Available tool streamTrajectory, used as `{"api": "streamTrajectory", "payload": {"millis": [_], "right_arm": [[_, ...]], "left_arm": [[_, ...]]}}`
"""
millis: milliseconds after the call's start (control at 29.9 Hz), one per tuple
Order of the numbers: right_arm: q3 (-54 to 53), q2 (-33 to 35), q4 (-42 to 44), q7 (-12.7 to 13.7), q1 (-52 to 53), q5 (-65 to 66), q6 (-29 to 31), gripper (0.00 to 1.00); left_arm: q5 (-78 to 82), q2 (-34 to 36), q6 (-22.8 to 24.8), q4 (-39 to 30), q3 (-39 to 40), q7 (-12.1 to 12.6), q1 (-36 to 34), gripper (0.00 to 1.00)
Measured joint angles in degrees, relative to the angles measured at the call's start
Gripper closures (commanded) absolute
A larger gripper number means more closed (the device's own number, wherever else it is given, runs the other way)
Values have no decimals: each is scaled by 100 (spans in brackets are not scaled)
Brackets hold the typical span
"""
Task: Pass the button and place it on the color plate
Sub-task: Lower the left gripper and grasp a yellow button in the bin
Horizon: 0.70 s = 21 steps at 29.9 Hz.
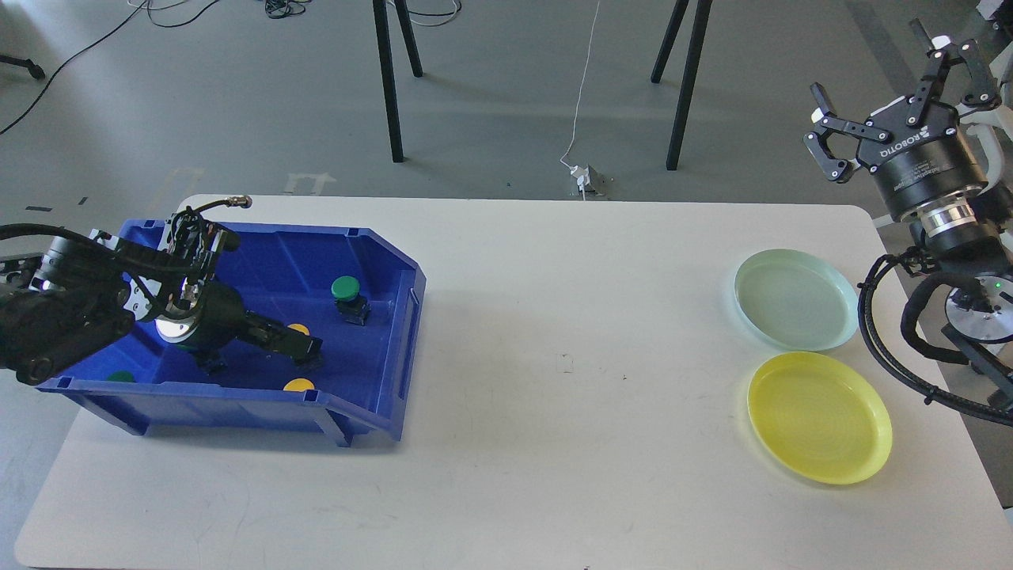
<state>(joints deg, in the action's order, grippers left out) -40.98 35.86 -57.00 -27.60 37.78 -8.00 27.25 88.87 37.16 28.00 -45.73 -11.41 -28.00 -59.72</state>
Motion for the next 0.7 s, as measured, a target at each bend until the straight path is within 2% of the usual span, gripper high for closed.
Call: {"api": "streamTrajectory", "payload": {"millis": [167,502,702], "right_arm": [[0,0,4,0,-23,0,0,0],[-7,0,-2,-9,-86,0,0,0],[-7,0,4,-9,-89,0,0,0]], "left_arm": [[-8,-33,0,20,7,0,7,8],[5,-86,0,39,-1,0,15,32],[11,-86,-38,39,-4,0,36,42]]}}
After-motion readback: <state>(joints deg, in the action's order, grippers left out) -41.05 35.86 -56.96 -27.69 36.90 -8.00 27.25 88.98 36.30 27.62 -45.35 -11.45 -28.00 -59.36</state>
